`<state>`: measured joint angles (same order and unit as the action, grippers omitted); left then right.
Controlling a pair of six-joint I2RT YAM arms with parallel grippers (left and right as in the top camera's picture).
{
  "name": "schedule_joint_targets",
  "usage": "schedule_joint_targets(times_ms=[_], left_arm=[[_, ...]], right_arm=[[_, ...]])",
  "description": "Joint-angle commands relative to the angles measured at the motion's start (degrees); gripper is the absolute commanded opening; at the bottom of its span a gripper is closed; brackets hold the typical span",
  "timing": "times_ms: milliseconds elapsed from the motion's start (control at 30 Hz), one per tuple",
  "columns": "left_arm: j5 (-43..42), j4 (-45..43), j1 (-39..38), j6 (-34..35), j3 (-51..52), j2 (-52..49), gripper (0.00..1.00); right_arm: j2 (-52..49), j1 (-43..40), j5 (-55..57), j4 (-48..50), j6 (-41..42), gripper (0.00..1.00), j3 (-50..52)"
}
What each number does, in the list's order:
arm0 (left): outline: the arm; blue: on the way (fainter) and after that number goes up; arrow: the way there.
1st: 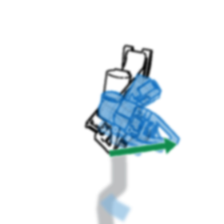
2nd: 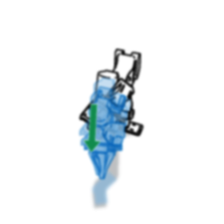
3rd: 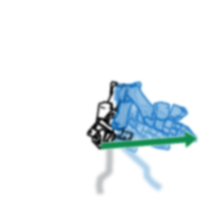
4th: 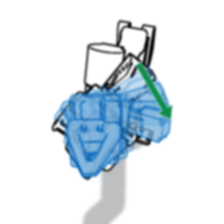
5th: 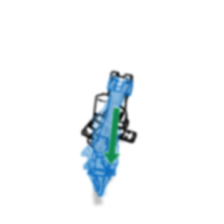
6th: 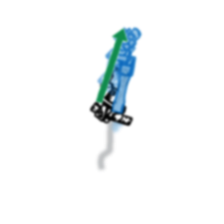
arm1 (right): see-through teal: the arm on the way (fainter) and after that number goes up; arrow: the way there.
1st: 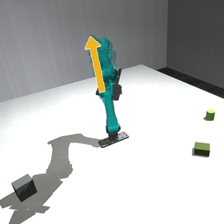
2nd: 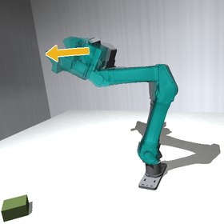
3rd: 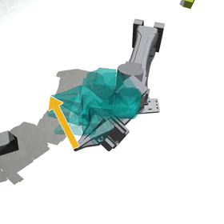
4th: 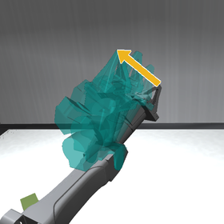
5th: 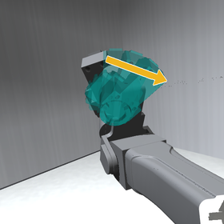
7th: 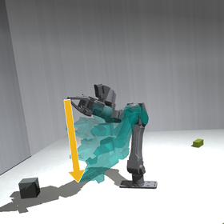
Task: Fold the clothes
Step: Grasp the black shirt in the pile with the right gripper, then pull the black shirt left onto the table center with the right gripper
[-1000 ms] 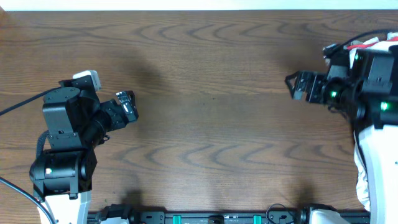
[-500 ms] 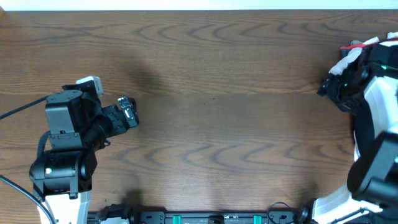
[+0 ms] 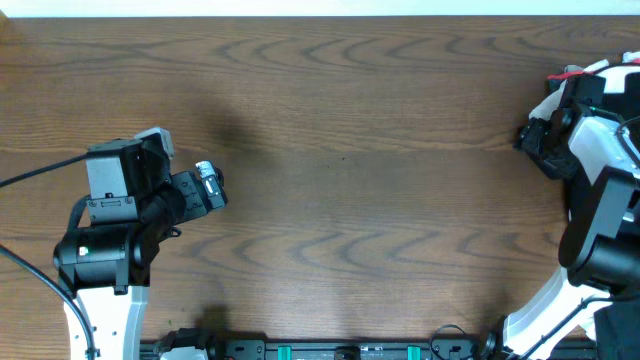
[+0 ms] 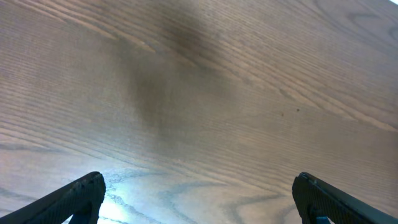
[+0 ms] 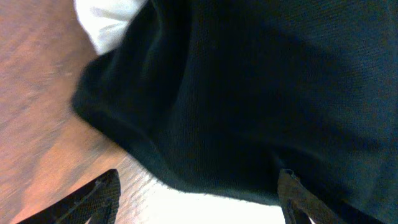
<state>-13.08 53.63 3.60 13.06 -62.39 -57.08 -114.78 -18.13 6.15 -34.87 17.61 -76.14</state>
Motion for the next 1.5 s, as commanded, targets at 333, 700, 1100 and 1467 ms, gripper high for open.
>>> schedule_joint_targets(times_ms=[333, 700, 1100, 1467], left_arm=[[0.7, 0.2, 0.2, -1.0, -0.9, -0.5, 0.98], [0.8, -1.2, 0.2, -2.6, -0.9, -0.5, 0.98], [8.4, -4.9, 0.3, -3.0, -2.1, 0.7, 0.98], [11.9, -4.7, 0.2, -4.5, -3.2, 1.7, 0.98]], right_arm=[[3.0, 0.9, -0.8, -2.3, 0.2, 0.01, -2.4], [30.3, 13.5, -20.6, -1.6, -4.2, 0.01, -2.9], [24.3, 42.6, -25.2, 6.6, -3.0, 0.01, -2.9], [10.7, 66.8, -33.2, 15.1, -8.2, 0.01, -2.9]])
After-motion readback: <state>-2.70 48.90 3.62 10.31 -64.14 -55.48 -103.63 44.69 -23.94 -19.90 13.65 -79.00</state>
